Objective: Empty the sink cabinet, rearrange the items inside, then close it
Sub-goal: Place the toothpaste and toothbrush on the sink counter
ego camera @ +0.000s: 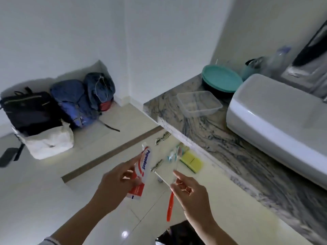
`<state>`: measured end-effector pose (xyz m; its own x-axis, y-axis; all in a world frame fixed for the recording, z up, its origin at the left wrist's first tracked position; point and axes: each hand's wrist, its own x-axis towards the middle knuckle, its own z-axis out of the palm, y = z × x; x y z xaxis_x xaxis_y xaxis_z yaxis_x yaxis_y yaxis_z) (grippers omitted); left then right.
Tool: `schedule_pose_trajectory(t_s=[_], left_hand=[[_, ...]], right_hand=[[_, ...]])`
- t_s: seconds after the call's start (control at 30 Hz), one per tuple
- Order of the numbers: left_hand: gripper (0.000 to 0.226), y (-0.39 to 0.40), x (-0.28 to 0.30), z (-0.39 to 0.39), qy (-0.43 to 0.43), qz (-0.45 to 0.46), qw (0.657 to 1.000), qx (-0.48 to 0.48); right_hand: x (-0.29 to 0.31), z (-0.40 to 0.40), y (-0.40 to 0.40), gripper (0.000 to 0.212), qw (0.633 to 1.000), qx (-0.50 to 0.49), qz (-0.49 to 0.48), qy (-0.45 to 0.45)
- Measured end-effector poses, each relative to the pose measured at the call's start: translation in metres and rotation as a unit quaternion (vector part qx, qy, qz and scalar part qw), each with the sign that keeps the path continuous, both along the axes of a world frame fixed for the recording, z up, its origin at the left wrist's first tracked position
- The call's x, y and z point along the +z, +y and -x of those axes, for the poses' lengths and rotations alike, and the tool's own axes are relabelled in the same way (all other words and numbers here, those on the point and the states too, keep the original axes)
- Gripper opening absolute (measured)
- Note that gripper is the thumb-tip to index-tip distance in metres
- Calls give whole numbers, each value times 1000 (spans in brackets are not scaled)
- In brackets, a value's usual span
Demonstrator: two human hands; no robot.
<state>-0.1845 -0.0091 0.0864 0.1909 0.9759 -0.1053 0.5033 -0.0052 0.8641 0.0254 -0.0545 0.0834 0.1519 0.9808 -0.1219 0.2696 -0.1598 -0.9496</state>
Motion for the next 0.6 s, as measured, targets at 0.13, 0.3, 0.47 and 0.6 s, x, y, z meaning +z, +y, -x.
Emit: schedule_pose_trajectory(t_s=[0.13, 0.3, 0.47, 0.6], left_hand=[[61, 81, 73, -27, 25, -44, 997, -58], [64, 207, 123, -74, 72, -85, 978, -177], [60, 295, 125, -117, 82, -79, 955, -273], [60, 339, 104, -140, 112, -65, 941, -314]], right_hand=[[53, -12, 56, 24, 995, -80, -5, 60], [89, -24, 145, 31, 972, -205, -14, 112], [86, -31, 222, 42, 943, -305, 3, 134], [66, -37, 256, 39, 930, -350, 38, 106]])
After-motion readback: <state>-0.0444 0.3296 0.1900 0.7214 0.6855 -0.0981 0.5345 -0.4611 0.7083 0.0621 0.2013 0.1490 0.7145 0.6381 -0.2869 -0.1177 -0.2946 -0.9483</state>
